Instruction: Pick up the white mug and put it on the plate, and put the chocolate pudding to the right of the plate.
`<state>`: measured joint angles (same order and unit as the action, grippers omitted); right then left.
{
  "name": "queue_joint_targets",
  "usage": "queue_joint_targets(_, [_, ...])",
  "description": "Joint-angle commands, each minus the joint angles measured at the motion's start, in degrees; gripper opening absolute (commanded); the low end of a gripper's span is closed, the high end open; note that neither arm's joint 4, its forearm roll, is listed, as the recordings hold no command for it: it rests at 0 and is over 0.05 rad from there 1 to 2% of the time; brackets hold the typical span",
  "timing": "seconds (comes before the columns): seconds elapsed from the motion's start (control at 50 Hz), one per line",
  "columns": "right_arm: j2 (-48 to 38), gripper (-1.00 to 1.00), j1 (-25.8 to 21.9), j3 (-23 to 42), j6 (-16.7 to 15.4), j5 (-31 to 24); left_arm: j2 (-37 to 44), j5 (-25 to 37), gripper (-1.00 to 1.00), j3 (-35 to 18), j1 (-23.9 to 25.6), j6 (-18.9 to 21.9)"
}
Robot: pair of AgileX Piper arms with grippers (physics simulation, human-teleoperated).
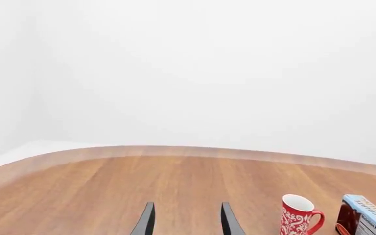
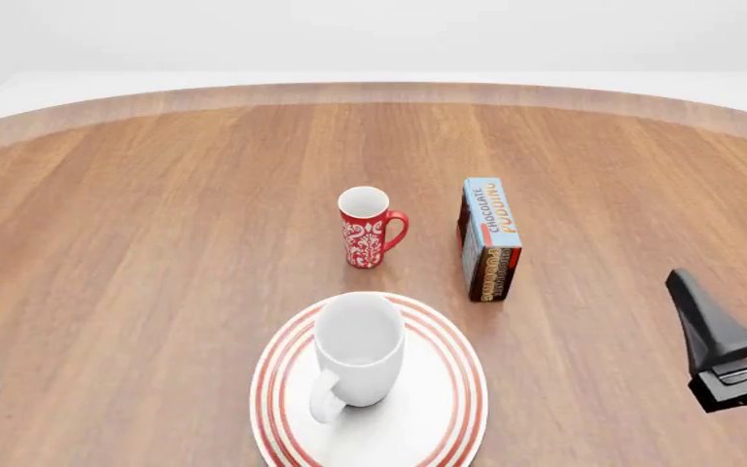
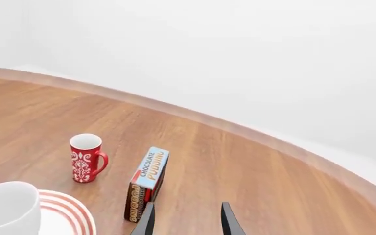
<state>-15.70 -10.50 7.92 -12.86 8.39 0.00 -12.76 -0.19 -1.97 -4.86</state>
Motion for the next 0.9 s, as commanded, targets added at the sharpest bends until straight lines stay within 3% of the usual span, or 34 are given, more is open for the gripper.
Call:
queue_joint_targets(0.02, [1.9,1.0,-2.4,2.3,-1.3,-4.6,0.0,-0.1,1.0,0.0,0.1,-0.4])
queue_joint_targets(0.14, [3.4,1.0,-3.1,3.3,-1.3,-8.0,0.0,-0.1,1.0,0.0,0.1,-0.6])
queue_joint_targets(0.26, [-8.4,1.0,-4.1,3.4,-2.0,3.4,0.0,0.0,1.0,-0.1,0.0,-0.7])
queue_joint_targets(0.48, [-5.3,1.0,-5.1,5.0,-3.0,-2.0,0.0,0.1,1.0,-0.1,0.1,-0.7])
queue_joint_targets(0.62, [-7.7,1.0,-5.9,5.8,-3.3,-1.3,0.0,0.1,1.0,-0.2,0.0,-0.9])
queue_joint_targets(0.7, [-12.8,1.0,-6.2,5.9,-3.4,2.9,0.0,0.1,1.0,-0.2,-0.2,-1.1])
queue_joint_targets(0.84, [-10.8,1.0,-6.6,7.2,-3.9,-0.7,0.0,0.0,1.0,-0.1,-0.2,-1.0])
queue_joint_targets(0.9, [-12.4,1.0,-6.9,7.5,-4.3,0.1,0.0,0.0,1.0,0.0,-0.1,-1.0])
